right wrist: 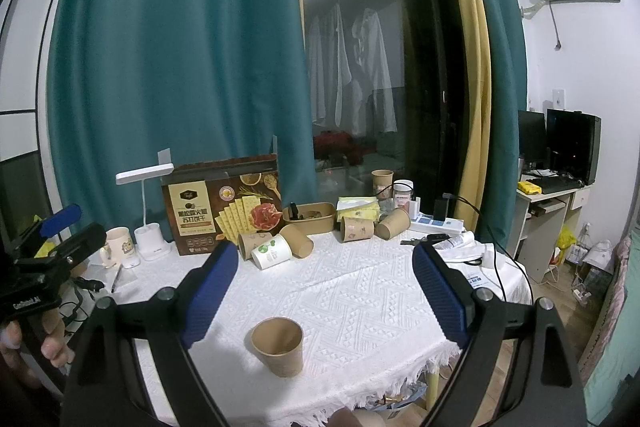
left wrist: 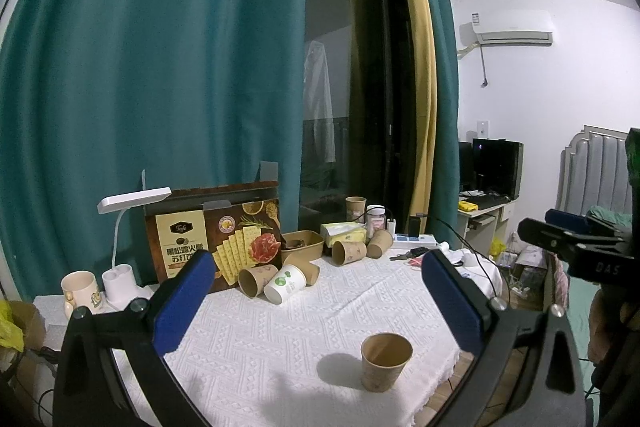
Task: Flip cup upright
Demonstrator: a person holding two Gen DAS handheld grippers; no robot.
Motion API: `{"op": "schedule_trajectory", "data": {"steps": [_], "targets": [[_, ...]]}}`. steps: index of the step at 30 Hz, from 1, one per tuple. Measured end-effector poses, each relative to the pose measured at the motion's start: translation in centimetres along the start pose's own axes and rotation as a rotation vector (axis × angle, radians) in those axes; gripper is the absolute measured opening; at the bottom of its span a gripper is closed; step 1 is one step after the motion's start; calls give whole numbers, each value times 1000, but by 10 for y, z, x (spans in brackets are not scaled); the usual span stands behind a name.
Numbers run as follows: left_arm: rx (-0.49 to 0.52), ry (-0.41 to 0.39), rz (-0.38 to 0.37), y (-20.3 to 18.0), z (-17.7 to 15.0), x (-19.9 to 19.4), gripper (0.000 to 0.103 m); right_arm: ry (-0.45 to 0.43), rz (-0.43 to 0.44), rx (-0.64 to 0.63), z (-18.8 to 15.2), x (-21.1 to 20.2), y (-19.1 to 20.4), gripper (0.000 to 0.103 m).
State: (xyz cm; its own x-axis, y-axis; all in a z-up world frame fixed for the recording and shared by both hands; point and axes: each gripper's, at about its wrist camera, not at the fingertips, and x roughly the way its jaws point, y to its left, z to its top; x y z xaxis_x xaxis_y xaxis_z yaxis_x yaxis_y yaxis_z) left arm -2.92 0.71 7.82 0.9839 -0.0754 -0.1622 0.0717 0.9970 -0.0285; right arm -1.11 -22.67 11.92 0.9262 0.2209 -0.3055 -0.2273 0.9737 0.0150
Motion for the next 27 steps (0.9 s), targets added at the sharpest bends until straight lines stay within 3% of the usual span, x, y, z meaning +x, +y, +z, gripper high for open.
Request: {"op": "schedule_trajectory", "data": {"steps": [27], "targets": [[2, -1, -2, 0, 1, 2, 103, 3, -1, 3, 1, 0, -1, 87]]}}
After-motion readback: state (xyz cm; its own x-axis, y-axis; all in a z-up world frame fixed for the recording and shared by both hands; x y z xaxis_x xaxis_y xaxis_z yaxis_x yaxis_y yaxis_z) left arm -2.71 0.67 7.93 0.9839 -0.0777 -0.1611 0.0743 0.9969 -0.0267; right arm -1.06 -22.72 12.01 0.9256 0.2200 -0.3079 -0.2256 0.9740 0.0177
